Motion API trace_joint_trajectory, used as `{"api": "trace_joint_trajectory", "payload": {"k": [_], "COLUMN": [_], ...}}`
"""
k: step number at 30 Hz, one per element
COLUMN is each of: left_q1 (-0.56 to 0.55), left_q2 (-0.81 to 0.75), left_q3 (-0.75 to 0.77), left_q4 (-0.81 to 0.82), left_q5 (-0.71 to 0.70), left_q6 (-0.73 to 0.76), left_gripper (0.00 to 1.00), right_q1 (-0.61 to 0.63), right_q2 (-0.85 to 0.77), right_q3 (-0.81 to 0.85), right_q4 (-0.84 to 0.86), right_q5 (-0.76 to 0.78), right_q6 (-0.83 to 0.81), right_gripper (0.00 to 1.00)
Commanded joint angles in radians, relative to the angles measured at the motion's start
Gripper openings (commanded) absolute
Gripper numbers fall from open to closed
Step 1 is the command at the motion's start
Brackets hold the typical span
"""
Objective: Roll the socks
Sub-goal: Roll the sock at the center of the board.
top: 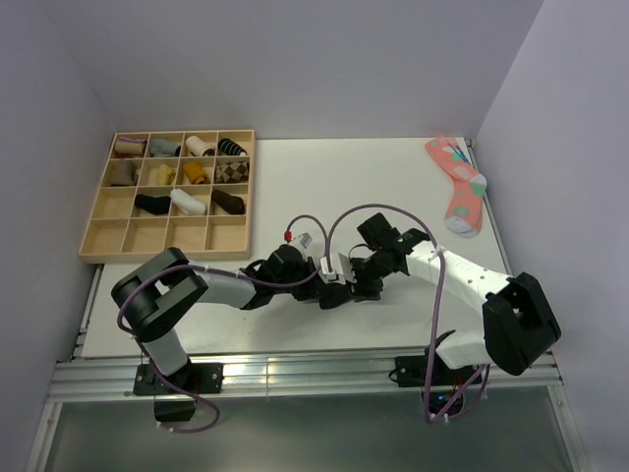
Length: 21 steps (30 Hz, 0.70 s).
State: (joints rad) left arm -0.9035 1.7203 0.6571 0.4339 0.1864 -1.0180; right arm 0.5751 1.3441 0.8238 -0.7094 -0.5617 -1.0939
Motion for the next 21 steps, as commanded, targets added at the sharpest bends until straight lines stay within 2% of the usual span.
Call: {"api": "trace_joint_trajectory", "payload": {"k": [1, 21], "left_q1": [0.008, 0.052], "left_q2": [0.055, 0.074], "left_q3": [-0.008, -0.039], "left_q4": [-0.156, -0.090], "left_q5": [0.007, 0.090], "left_q6": [0.015, 0.012], "left_gripper": [0.00, 0.00], "right_q1": [0.020, 0.069], "right_q2": [-0.008, 0.139], "right_q3": [-0.011, 0.011], "right_q4": [0.071, 0.097], "right_q5": [0.032, 0.082], "right_q6": [0.000, 0.022], "right_gripper": [0.59, 0.57]}}
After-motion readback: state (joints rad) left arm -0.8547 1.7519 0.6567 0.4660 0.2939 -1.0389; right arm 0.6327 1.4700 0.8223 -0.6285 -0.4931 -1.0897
